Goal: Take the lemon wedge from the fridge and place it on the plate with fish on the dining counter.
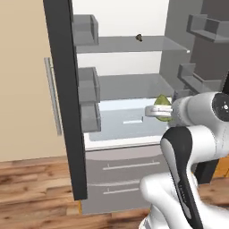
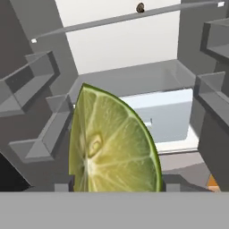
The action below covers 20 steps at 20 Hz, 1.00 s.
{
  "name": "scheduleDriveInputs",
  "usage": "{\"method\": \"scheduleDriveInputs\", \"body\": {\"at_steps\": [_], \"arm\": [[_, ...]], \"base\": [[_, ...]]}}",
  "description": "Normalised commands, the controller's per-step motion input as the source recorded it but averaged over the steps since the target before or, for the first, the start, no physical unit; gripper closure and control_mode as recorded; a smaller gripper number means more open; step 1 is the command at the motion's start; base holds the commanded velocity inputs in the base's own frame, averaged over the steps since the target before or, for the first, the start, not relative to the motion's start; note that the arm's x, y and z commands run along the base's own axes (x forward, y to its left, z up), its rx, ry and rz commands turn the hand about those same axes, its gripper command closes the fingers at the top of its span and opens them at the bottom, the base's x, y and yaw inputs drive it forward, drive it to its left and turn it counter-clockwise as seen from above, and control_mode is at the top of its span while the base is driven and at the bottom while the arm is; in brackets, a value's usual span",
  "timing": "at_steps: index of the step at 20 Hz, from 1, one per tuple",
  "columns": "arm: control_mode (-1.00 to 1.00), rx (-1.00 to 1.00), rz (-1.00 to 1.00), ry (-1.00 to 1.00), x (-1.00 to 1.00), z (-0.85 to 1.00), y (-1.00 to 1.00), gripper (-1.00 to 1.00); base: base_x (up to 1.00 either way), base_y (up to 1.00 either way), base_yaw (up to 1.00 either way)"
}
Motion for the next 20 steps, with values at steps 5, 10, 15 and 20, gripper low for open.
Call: {"method": "scheduleDriveInputs", "body": {"at_steps": [5, 10, 15, 20], "arm": [[1.00, 0.00, 0.00, 0.00, 0.00, 0.00, 0.00, 1.00], [1.00, 0.00, 0.00, 0.00, 0.00, 0.00, 0.00, 1.00], [1.00, 0.00, 0.00, 0.00, 0.00, 0.00, 0.00, 1.00], [1.00, 0.00, 0.00, 0.00, 0.00, 0.00, 0.00, 1.00]], "base": [[-1.00, 0.00, 0.47], [-1.00, 0.01, 0.40], [-1.00, 0.00, 0.44], [-1.00, 0.00, 0.38]]}}
